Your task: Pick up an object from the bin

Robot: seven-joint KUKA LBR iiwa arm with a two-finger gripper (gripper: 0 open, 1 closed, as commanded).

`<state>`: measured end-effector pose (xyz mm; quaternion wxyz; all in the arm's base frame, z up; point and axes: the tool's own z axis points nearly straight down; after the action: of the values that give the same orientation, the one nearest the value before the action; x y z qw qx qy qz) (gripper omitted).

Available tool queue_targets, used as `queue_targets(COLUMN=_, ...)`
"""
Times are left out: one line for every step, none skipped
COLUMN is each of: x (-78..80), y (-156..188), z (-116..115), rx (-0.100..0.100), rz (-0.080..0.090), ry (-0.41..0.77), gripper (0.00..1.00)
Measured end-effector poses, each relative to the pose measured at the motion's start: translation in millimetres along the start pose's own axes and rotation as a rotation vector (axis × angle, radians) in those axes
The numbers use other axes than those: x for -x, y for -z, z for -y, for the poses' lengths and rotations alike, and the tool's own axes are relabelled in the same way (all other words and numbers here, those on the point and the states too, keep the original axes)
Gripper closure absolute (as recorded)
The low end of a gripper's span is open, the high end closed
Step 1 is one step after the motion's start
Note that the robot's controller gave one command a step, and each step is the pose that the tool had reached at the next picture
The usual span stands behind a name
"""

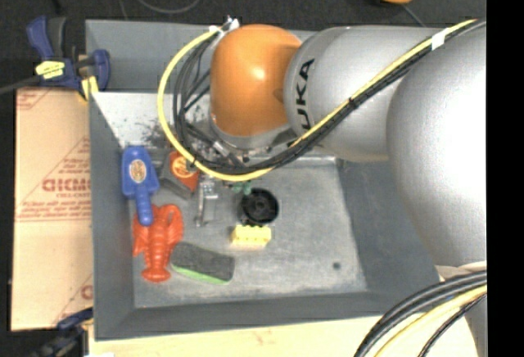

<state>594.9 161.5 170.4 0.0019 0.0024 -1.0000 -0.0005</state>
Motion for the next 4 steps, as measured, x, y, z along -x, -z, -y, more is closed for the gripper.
queue_targets(x=1.1, y=4.8, z=0.8, rx=0.001, rz=0.006, ry=-0.003, gripper=0.00)
queue_targets(x=-12.2, y=-6.6, z=38.7, rx=0.001, rz=0.009, ry=0.033, gripper=0.00)
queue_targets(x=15.4, y=-6.2, z=78.9, rx=0.000, rz=0.006, ry=-0.006, gripper=0.00)
queue_targets(x=20.2, y=-27.2, z=113.5, rx=0.000, rz=0.013, ry=-0.023, gripper=0.00)
